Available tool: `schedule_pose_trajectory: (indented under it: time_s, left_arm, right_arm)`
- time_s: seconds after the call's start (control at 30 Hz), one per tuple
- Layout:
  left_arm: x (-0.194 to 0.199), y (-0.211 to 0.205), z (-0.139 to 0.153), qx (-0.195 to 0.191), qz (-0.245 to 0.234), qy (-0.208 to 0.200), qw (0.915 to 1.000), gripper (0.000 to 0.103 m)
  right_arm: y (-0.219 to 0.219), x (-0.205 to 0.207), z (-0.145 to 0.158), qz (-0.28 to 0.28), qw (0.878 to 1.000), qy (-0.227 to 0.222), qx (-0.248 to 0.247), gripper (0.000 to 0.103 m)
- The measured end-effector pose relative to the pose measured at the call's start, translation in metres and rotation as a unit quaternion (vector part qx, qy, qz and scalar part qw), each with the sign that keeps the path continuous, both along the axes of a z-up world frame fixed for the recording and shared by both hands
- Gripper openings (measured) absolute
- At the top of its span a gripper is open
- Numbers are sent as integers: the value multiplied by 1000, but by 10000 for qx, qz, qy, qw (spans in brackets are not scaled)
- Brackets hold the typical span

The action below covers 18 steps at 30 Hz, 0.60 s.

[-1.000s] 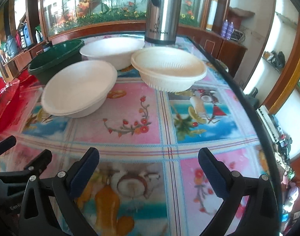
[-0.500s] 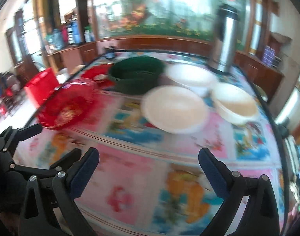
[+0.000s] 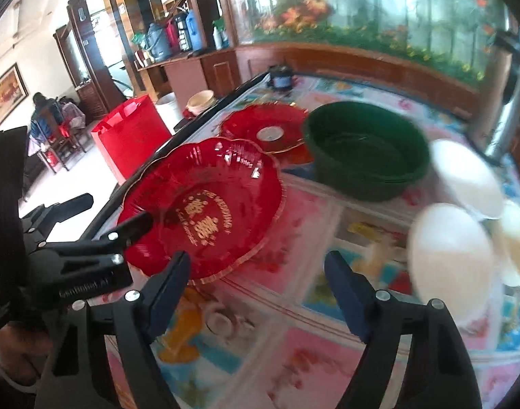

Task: Organize plates and bowls
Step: 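Move the left tool toward the large red 'THE WEDDING' plate, then close the left gripper on the rim of the large red plate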

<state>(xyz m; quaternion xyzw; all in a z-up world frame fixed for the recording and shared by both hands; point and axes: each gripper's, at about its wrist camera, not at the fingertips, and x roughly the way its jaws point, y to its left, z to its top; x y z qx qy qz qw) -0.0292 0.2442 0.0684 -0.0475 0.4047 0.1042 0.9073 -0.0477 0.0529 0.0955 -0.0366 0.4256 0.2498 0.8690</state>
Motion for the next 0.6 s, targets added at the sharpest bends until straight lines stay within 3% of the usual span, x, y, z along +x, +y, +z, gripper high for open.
schedule_pose_trajectory:
  time_s: [0.13, 0.27, 0.4, 0.57, 0.6]
  left_arm:
    - [23, 24, -10, -388, 162, 198, 9989, 103]
    - [39, 33, -18, -579, 188, 347, 9975, 103]
    - [50, 36, -26, -439, 174, 505, 9976, 103]
    - [59, 44, -38, -716, 163, 717, 9947, 101]
    - [60, 45, -41, -781, 151, 764, 9939, 97]
  right_arm:
    - [6, 20, -7, -89, 9997, 241, 13, 78]
    - [10, 35, -17, -72, 9985, 542, 82, 46]
    - [8, 46, -27, -158, 9971, 730, 110, 43]
    - [2, 49, -28, -153, 9965, 803, 144, 31]
    - [1, 50, -28, -157, 9964, 806, 187, 29]
